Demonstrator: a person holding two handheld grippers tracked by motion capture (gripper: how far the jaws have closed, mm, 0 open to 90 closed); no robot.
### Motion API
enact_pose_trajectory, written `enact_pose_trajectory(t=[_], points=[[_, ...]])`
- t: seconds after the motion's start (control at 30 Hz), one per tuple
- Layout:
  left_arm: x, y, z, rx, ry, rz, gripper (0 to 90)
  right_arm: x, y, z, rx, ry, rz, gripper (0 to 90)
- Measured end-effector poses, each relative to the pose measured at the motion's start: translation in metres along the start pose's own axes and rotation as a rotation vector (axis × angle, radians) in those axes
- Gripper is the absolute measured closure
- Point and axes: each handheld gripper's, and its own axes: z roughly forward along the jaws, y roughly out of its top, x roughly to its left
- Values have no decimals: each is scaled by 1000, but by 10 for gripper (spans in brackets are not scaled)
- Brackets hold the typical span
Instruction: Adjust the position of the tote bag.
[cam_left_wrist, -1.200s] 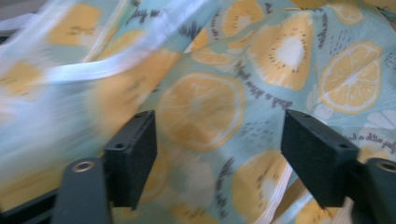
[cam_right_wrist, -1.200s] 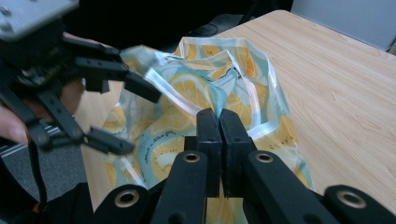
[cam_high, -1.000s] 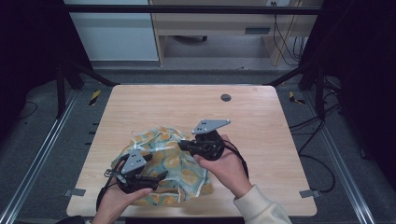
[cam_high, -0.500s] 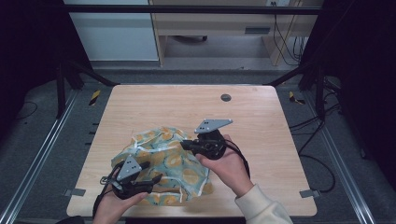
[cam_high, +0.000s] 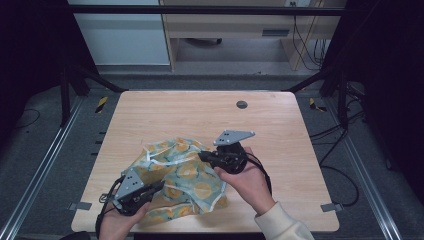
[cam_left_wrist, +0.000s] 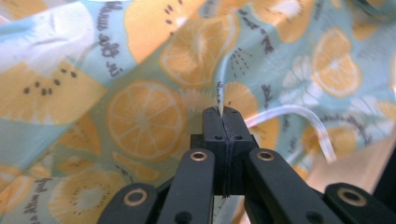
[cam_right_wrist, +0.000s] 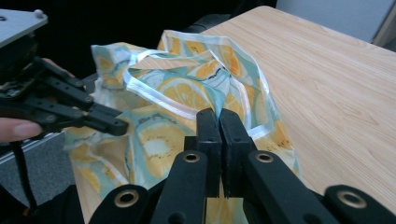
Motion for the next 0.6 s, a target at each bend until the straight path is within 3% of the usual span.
enact_pose_trajectory(t=[0.1,0.2,0.5,0.53,0.57,0.6], points=[[-16,-2,3,42,-25,70,900,-1,-4,-2,9,-12,-5,882],[-23,-3,10,68,-42,100,900,-6,-11,-1,17,-23,5,879],[-19,-10,23,114,-74,93,900,-13,-23,8,39,-26,24,829],[-18,-10,24,116,-77,89,900,-12,-24,10,48,-27,18,764],[-18,-10,24,116,-77,89,900,-12,-24,10,48,-27,18,764],[-18,-11,24,115,-77,90,900,-9,-24,11,63,-21,0,675]])
